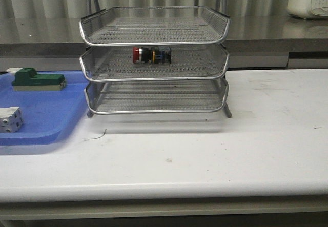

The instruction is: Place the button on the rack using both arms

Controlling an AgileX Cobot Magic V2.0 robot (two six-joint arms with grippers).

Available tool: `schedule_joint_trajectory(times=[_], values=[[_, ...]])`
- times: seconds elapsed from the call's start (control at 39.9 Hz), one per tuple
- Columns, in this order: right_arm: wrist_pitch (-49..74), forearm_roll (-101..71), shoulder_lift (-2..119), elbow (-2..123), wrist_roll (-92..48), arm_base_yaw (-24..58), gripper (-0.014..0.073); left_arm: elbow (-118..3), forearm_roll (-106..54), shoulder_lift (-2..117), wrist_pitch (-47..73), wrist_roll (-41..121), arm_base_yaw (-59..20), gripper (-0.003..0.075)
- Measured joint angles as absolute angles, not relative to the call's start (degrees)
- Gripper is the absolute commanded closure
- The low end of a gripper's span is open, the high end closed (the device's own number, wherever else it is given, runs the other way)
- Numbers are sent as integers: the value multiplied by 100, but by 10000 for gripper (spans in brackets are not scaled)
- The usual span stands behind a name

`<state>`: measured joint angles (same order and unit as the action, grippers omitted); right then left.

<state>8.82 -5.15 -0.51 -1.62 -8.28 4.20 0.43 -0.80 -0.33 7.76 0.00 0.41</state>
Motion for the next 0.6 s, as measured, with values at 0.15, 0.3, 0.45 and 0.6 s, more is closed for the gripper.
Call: schedule_joint_trajectory(times=[0.15, 0.3, 0.45, 0.6], values=[[972, -515, -51, -162, -828, 304, 653, 43, -80, -33, 776, 0, 41, 739], [977, -511, -51, -162, -828, 304, 653, 43, -80, -33, 776, 0, 41, 739], [987, -511, -51, -162, -828, 304, 653, 43, -80, -33, 776, 0, 41, 739], [987, -511, -51, -162, -828, 304, 653, 43, -80, -33, 776, 0, 41, 739]])
